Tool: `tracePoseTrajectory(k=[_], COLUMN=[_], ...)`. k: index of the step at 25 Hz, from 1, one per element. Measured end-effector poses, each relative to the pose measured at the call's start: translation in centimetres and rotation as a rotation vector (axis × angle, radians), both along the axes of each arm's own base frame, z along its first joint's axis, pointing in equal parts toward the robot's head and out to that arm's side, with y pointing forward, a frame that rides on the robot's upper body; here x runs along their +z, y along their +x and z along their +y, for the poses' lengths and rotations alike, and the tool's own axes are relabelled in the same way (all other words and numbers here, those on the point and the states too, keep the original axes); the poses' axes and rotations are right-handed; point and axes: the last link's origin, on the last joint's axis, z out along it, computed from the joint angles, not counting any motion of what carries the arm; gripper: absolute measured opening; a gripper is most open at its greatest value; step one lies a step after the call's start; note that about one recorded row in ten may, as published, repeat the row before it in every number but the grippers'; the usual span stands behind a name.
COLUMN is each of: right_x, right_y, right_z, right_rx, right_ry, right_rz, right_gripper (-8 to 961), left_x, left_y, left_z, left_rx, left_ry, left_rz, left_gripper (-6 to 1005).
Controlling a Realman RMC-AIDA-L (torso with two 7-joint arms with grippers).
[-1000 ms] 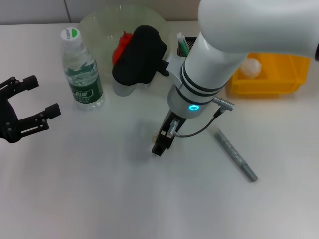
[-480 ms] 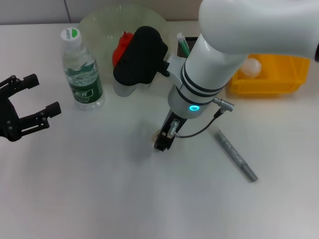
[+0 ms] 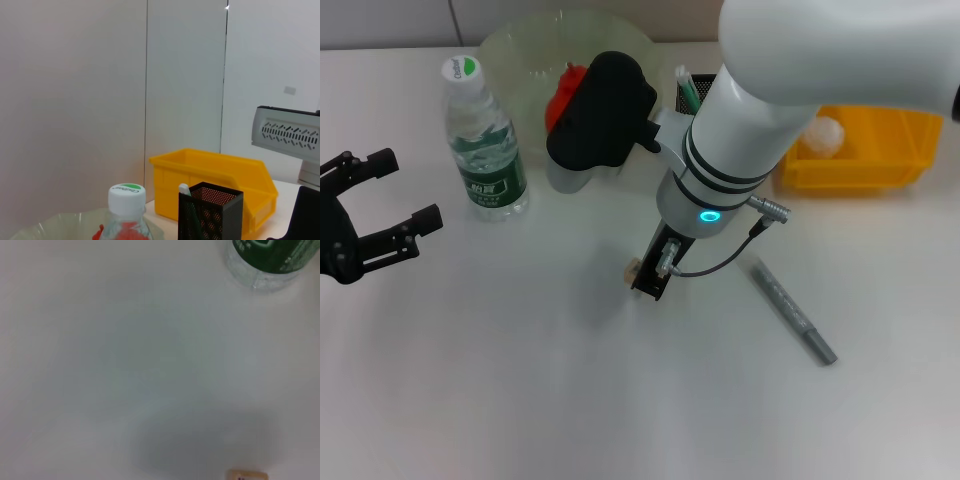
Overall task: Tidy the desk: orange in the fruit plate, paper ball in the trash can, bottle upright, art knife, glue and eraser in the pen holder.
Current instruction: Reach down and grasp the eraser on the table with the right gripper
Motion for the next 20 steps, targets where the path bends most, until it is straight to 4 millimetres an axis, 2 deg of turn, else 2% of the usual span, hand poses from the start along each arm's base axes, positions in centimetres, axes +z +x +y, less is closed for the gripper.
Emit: tracePoseTrajectory(k=[7, 9, 20], right_x=[0.03, 0.02, -0.04], right_y=[-0.08, -0.12, -0.07], right_z=[-0.01, 0.00, 0.08], right_rx=[0.005, 0.005, 0.000], right_ry=[0.000, 0.001, 0.009], right_rz=[-0.002, 0.000, 0.009], right_gripper=[133, -2, 429], left_x=[0.00, 0.00, 0.00], left_y=[-0.06, -0.09, -0.17], left_z=[-0.08, -0.11, -0.24], left_rx=[0.002, 0.003, 0.006], left_ry=[0.000, 0.000, -0.001], left_rz=[0.000, 0.000, -0.001], left_gripper=[861, 861, 861])
